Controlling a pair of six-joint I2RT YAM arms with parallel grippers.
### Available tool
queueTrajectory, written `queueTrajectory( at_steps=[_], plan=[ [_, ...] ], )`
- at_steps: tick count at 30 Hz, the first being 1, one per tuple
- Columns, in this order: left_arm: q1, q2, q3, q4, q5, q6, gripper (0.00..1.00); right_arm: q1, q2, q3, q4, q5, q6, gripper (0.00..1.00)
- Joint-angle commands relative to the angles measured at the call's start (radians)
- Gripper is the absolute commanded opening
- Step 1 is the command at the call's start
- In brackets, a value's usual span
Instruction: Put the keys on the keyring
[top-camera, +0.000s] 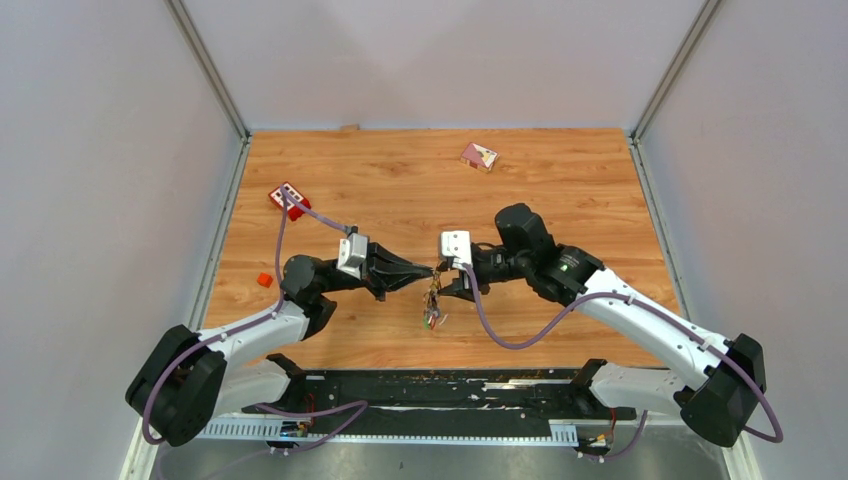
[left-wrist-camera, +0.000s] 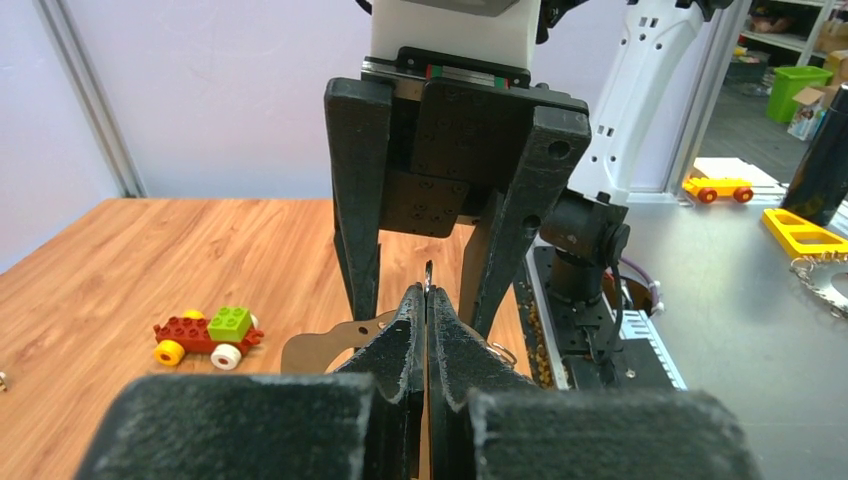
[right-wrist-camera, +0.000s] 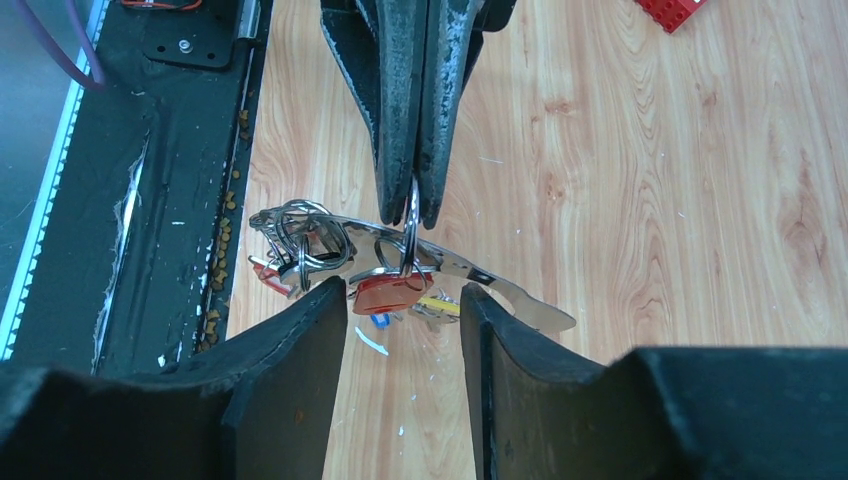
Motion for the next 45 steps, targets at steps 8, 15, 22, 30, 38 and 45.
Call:
queueTrajectory(
  at_steps=[8,15,22,30,38,45],
  plan=[
    [0.005,-0.006,0.0,0.054,-0.034,0.021,0.0,-0.001,-0.018,-0.005,0.048,-0.018,0.019,0.24],
    [0.006,-0.009,-0.002,0.04,-0.034,0.032,0.0,-0.004,-0.04,-0.003,0.022,0.031,-0.003,0.09],
    [0.009,-0.006,-0.002,0.037,-0.032,0.035,0.0,-0.004,-0.074,-0.016,-0.017,0.034,-0.042,0.21],
    [0.009,0.005,0.002,0.045,-0.023,0.026,0.0,-0.004,-0.061,-0.024,0.031,-0.013,-0.016,0.45],
    [0.007,0.006,0.002,0.042,-0.024,0.027,0.0,-0.001,-0.036,-0.021,0.063,-0.027,0.022,0.49],
    [0.008,0.006,0.004,0.043,-0.023,0.024,0.0,0.014,-0.011,-0.023,0.089,-0.013,0.047,0.48]
  ],
)
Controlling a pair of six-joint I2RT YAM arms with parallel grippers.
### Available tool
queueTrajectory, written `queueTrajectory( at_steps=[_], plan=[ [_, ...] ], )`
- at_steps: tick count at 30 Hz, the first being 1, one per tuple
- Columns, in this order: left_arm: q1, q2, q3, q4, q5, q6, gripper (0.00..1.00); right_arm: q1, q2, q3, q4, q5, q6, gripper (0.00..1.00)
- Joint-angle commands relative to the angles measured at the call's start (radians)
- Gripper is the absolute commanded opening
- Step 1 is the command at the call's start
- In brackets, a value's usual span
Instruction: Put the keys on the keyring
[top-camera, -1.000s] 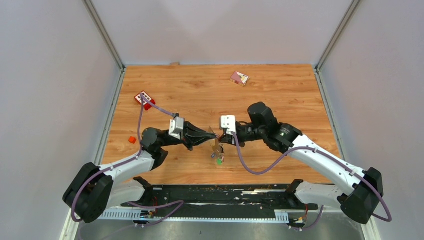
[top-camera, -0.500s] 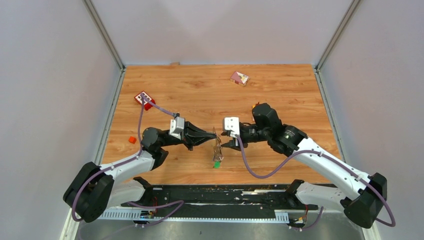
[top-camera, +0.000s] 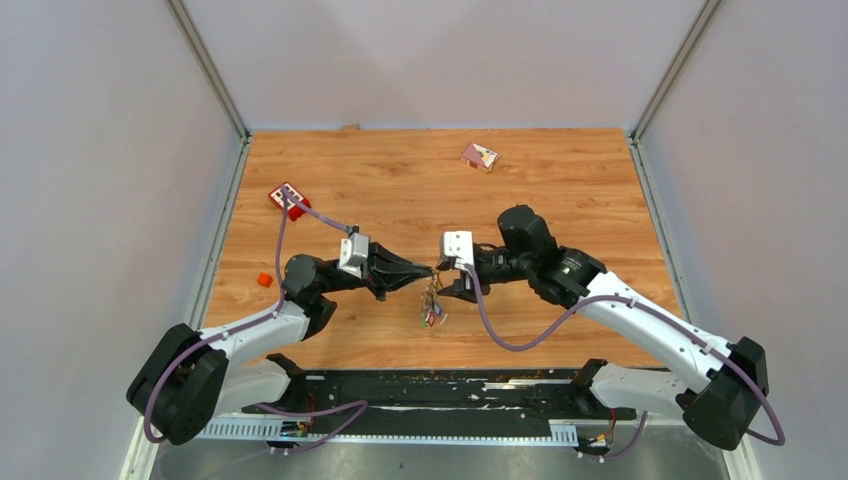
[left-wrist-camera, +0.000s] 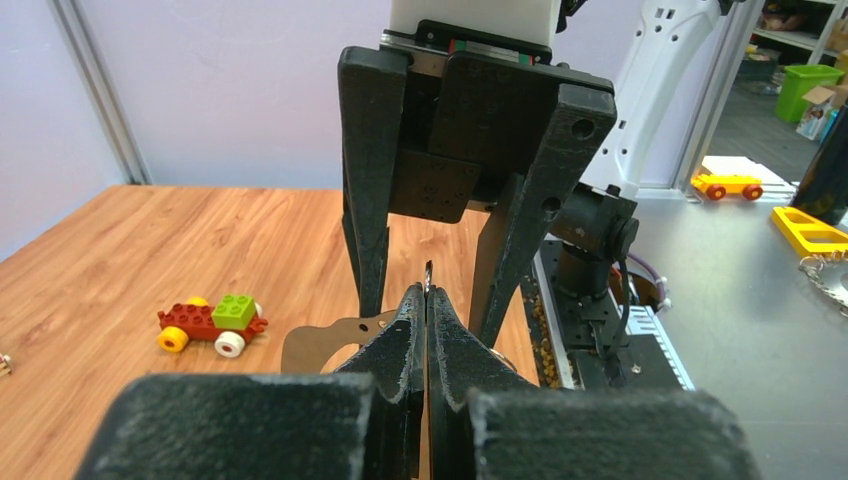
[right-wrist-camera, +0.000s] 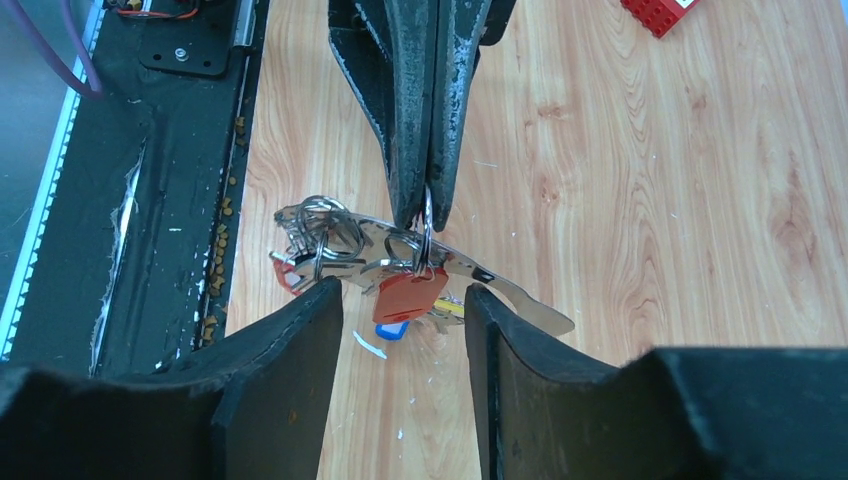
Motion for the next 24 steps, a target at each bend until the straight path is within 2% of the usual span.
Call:
queueTrajectory(
  at_steps=[1,6,24],
  plan=[
    [0.002,-0.002,0.012,0.053,-0.013,0.011,0.0,0.013,0.018,0.002,0.06,-0.02,0.037,0.48],
    [0.002,-0.003,0.011,0.053,-0.012,0.011,0.0,0.019,0.029,0.007,0.064,-0.014,0.041,0.42],
    [0.004,-0.007,0.01,0.024,-0.012,0.038,0.0,0.02,-0.029,-0.016,0.019,0.103,-0.025,0.09]
  ],
)
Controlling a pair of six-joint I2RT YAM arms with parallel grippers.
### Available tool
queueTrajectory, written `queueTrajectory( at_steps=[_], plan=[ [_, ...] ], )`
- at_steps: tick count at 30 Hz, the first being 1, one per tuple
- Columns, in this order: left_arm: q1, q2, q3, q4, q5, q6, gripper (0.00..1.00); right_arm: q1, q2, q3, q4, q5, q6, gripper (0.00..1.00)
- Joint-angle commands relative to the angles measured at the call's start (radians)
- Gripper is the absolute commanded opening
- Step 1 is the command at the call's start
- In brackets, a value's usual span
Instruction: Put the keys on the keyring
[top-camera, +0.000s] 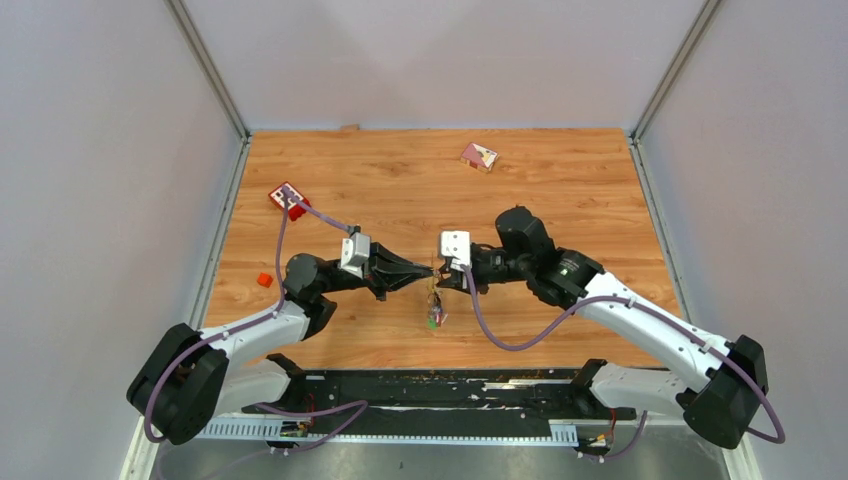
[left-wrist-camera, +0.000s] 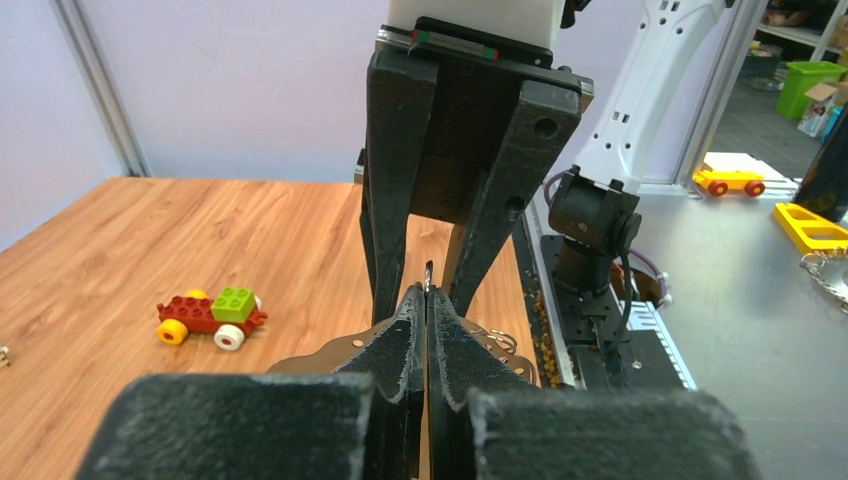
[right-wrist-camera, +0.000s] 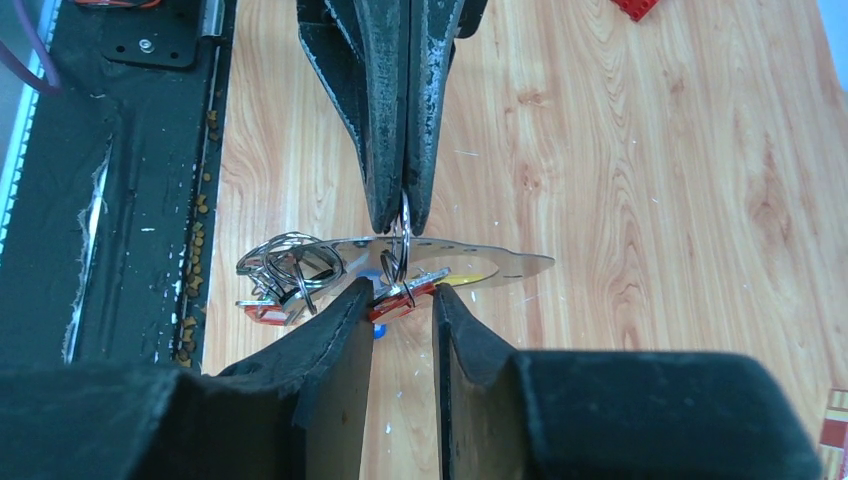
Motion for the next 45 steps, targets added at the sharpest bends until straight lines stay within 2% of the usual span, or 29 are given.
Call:
queueTrajectory(
  at_steps=[1,10,18,29,31,33,35,39,42,45],
  plan=[
    [0.004,-0.01,0.009,0.036,-0.012,0.033,0.0,0.006,-0.051,-0.013,-0.01,0.058,-0.042,0.08],
    [0.006,-0.004,0.025,-0.045,-0.007,0.107,0.0,0.006,-0.068,0.003,-0.105,0.156,-0.111,0.0],
    [0.006,0.045,0.073,-0.144,0.004,0.16,0.0,0.006,-0.046,-0.003,-0.136,0.263,-0.148,0.0],
    [0.007,0.13,0.138,-0.178,0.027,0.168,0.0,0.006,-0.009,0.012,-0.213,0.396,-0.199,0.0],
    [0.006,0.157,0.146,-0.137,0.06,0.131,0.0,0.005,-0.013,-0.001,-0.212,0.386,-0.194,0.0],
    [0.006,0.175,0.135,-0.028,0.093,0.082,0.0,-0.002,-0.035,-0.02,-0.194,0.354,-0.172,0.0],
    [0.006,0.183,0.121,0.059,0.116,0.047,0.0,-0.027,-0.068,-0.051,-0.149,0.284,-0.151,0.04],
    [0.006,0.178,0.108,0.11,0.154,0.02,0.0,-0.072,-0.133,-0.104,-0.036,0.148,-0.128,0.21],
    [0.006,0.16,0.088,0.132,0.181,0.035,0.0,-0.078,-0.136,-0.111,0.011,0.108,-0.119,0.31],
    [0.005,0.14,0.077,0.105,0.214,0.069,0.0,-0.077,-0.125,-0.12,0.04,0.1,-0.115,0.37]
  ],
)
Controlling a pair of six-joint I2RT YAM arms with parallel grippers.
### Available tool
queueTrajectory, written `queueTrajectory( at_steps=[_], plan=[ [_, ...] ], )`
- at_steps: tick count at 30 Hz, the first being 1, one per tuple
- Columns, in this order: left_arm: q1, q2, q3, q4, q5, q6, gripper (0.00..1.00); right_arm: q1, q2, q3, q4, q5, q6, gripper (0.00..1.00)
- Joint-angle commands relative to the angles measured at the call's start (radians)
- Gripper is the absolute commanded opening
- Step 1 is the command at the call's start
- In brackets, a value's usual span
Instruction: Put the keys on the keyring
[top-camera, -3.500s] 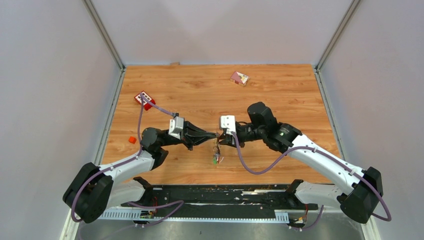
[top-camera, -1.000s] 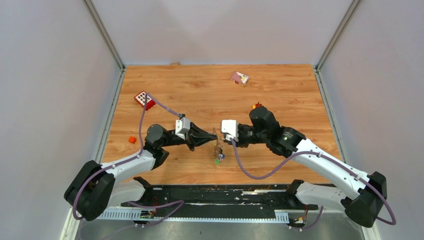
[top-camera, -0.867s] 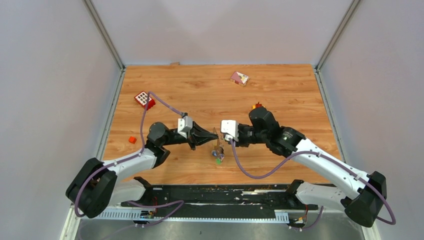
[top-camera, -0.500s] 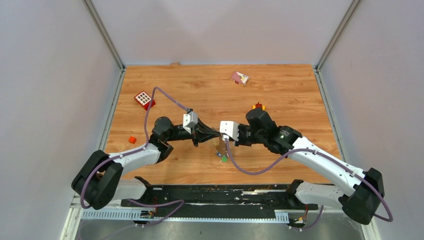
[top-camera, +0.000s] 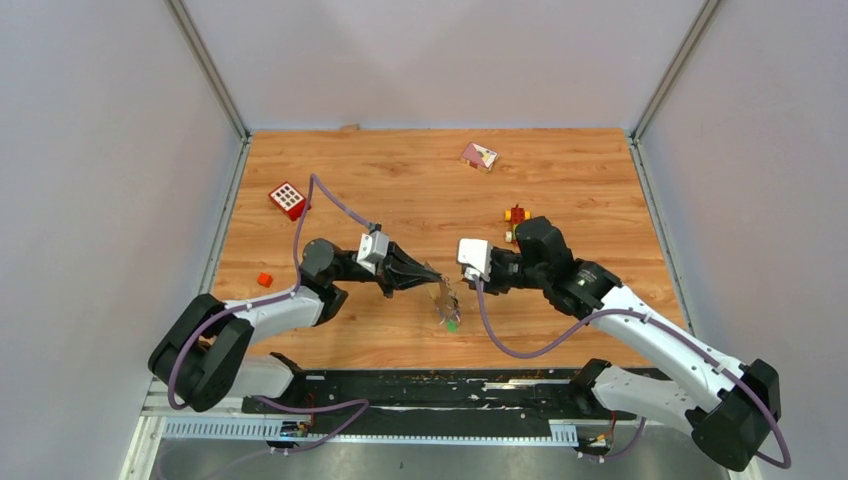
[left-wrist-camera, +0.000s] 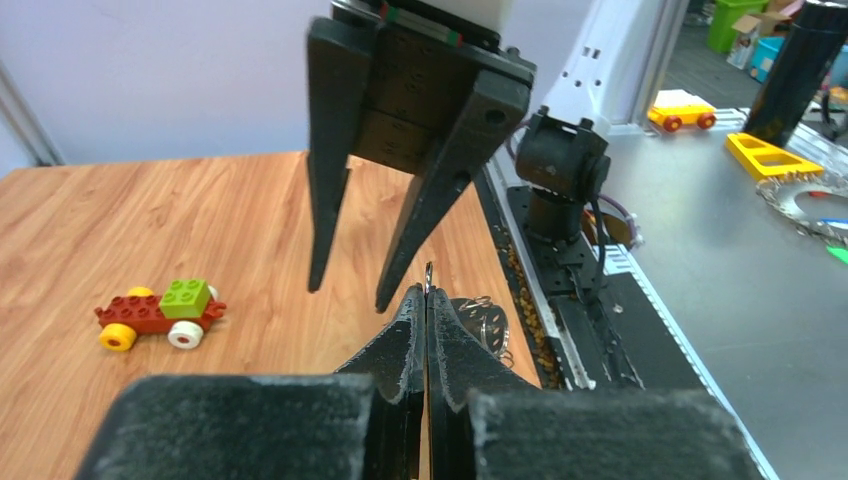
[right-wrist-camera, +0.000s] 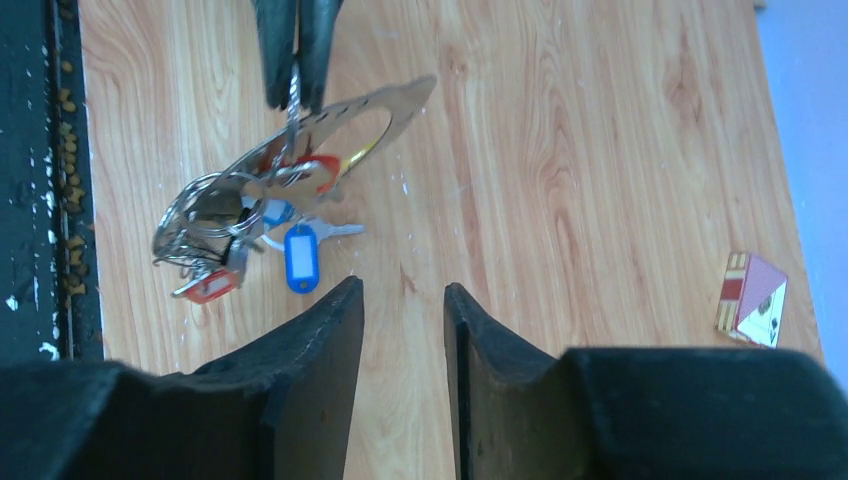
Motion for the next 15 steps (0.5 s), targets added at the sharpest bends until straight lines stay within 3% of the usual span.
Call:
queueTrajectory(
  at_steps=[1,9,15],
  plan=[
    [0.002,-0.051,-0.017,0.075,0.061,0.034,0.0,-0.003,0.003,-0.008,0.12,-0.092,0.024,0.38],
    [0.001,-0.059,-0.015,0.083,0.045,0.038,0.0,0.007,0.047,0.022,0.071,-0.295,0.021,0.52],
    [0.002,-0.052,-0.014,0.087,0.023,0.025,0.0,0.022,0.055,0.025,0.081,-0.328,0.049,0.55]
  ],
)
